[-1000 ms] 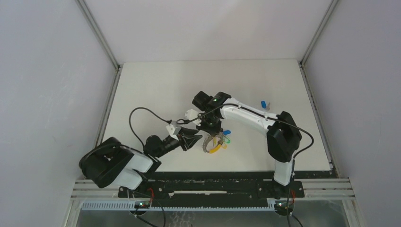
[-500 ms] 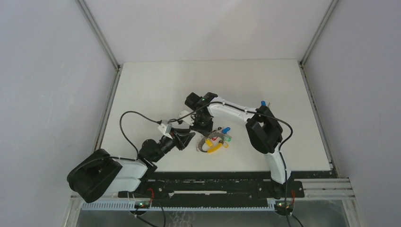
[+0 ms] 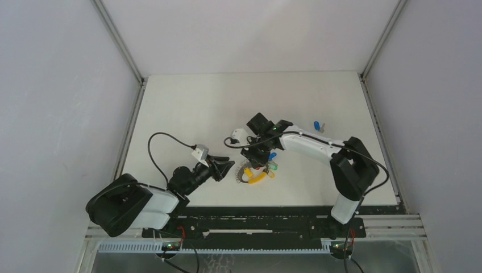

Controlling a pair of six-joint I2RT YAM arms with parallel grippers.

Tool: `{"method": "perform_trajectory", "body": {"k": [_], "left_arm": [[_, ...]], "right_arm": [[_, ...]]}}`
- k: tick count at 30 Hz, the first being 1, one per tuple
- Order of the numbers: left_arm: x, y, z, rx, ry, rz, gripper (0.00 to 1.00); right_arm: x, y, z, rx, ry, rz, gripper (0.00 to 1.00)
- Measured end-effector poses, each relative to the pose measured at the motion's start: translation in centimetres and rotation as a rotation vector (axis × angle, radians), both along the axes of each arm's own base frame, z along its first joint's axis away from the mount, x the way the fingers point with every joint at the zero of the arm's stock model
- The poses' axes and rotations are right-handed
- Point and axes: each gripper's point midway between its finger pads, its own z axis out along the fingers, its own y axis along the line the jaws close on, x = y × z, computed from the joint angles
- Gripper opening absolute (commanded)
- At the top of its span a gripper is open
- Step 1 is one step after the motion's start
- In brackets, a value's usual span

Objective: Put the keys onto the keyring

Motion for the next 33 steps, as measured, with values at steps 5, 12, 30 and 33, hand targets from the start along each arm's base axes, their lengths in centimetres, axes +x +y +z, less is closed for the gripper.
{"method": "perform_trajectory", "body": {"k": [5,12,30,33], "left_arm": [[0.8,0.9,-1.3,0.019,0.055,0.038,0.40],[1.7,1.4,-2.5,0.036,0.119,0.071,0.40],[2.1,2.0,-3.7,0.041,0.175,0.096,0.40],[2.1,1.9,-3.7,0.040,0.175,0.096,0.40]], "right_arm": [[-0.5,0.1,-0.4,0.107,-0.055,-0.075,0.23],[-0.9,2.8,-1.8,0.149,-0.129,-0.114,0.25],[-0.3,4.8,-4.4,0.090,-0.242,-0.218,0.25],[0.1,4.8,-4.5,0.081,-0.269,-0.239,0.24]]}}
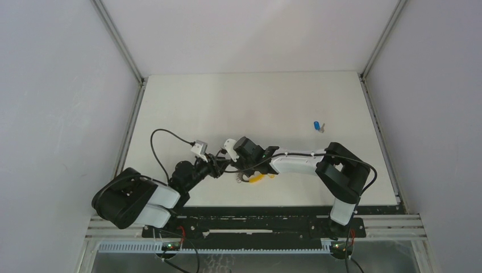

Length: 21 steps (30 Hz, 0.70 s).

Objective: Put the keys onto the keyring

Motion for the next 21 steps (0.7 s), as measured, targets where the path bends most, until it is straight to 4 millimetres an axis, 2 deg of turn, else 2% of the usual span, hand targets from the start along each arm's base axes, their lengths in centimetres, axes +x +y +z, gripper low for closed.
{"method": "perform_trajectory", "body": {"k": [9,21], "left_arm": [[0.0,0.0,-0.4,0.004,0.014,-0.001,0.40],[-0.1,-0.3,-0.2,-0.022,0.018,-0.014,0.40]], "right_arm": [[0.9,-0.9,0.0,-0.060,-0.076,-0.051,0.24],[0.0,-2.0,0.0,-0.142,-0.095,-0.024,0.30]]}}
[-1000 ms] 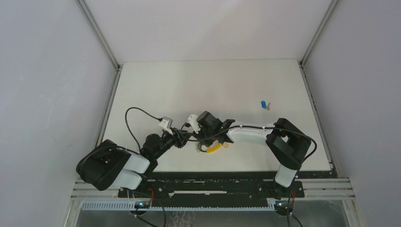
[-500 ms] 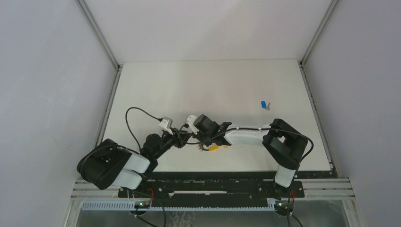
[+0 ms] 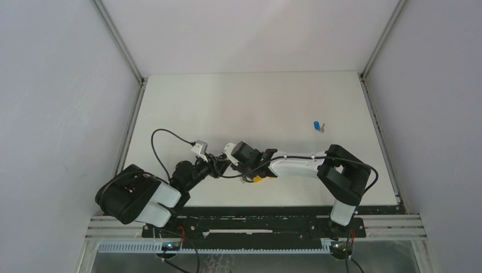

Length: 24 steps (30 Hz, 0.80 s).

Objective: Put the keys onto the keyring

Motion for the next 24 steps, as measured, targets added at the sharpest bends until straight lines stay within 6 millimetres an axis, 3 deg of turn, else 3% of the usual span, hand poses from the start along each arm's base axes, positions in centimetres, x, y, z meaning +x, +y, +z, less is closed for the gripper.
{"method": "perform_trajectory", "body": {"k": [11,13,15,24], "left_arm": [[0.0,0.0,-0.2,0.000,0.008,-0.003,0.40],[0.0,-0.1,-0.3,-0.001,0.009,-0.003,0.40],[0.0,-0.1,-0.3,-0.004,0.014,-0.004,0.40],[-0.1,-0.4,-0.4,-0.022,0.024,-0.016,0.40]], "right_arm": [[-0.8,-1.1,1.0,-0.047,-0.013,0.022,0.32],[-0.7,-1.2,1.1,-0.049,-0.017,0.017,0.42],[-0.7,-1.3,1.1,-0.048,-0.013,0.010,0.45],[-0.2,-1.6,0.6,-0.045,-0.001,-0.018,0.41]]}}
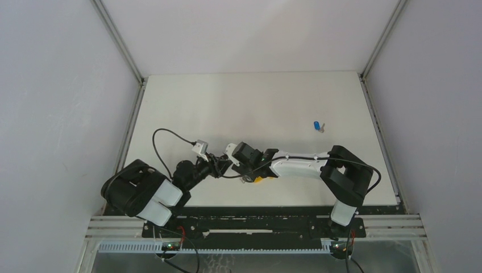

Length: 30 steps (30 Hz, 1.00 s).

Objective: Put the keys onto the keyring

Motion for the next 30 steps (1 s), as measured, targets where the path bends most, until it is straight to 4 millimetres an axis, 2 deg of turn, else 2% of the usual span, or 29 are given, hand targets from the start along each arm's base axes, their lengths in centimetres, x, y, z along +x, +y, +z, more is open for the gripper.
{"method": "perform_trajectory", "body": {"k": [5,11,14,18,23,30], "left_arm": [[0.2,-0.1,0.3,-0.007,-0.006,-0.002,0.40],[0.2,-0.2,0.1,-0.009,0.003,-0.005,0.40],[0.1,-0.2,0.0,-0.007,0.007,-0.009,0.40],[0.2,-0.6,-0.1,-0.007,0.012,-0.023,0.40],[0.9,-1.6,0.6,-0.021,-0.005,-0.055,0.40],[1.3,-3.3,1.5,-0.021,-0.056,-0.150,0.40]], "right_arm": [[0.1,-0.2,-1.5,-0.021,0.026,-0.007,0.40],[0.5,0.5,-1.5,0.015,0.031,-0.012,0.36],[1.1,0.2,-1.5,0.025,0.033,-0.030,0.30],[1.8,-0.7,-1.5,0.032,0.031,-0.058,0.15],[1.9,-2.2,-0.4,0.037,0.029,-0.067,0.01],[1.1,-3.2,2.1,0.074,0.035,-0.029,0.00]]}}
